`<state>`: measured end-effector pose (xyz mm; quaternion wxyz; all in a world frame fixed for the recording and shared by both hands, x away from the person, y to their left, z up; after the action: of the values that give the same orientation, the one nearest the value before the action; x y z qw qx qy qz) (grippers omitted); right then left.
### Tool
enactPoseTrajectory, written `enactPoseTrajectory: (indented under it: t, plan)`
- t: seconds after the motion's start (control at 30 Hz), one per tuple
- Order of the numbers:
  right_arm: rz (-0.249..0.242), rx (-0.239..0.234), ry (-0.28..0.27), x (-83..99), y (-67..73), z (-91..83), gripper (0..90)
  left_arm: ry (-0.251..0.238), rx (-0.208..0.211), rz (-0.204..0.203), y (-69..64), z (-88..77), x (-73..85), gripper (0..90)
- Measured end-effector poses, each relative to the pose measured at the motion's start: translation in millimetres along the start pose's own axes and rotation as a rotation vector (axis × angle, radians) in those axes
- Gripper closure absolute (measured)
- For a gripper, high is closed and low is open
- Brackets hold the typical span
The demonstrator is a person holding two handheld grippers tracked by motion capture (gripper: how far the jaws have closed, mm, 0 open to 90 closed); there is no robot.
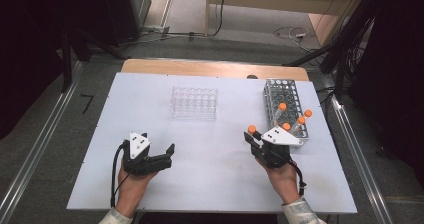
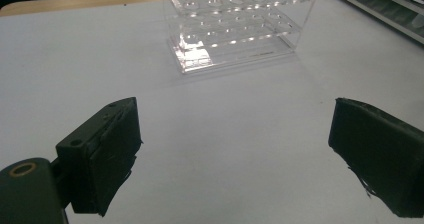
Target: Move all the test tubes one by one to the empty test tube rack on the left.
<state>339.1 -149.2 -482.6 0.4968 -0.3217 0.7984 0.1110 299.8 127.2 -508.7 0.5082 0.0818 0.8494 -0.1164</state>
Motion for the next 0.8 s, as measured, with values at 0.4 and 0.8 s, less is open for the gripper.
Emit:
enactPoseTrajectory:
  t: [0.4,0.8]
  plan:
    - [-0.021,-0.015,0.007,-7.9,9.9,18.6,71.8,0.019,0.040,0.011,-21.2,11.4,-7.0,8.6]
    - [-0.030,-0.026,0.006,-12.0,15.4,25.0,71.9,0.000,0.081,0.043,-41.3,13.7,-24.4,9.9]
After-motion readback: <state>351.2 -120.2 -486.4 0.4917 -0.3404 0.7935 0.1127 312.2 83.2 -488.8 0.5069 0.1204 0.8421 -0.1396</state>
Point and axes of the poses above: each handheld gripper's, and its own axes: z roughly forward along the jaws, x roughly out of its underside, y roughly to its left, the point moved 9 cm from there along z, roughly forward along the jaws, and after that the axes turned 4 degrees about -z, right-handed, at the moved point
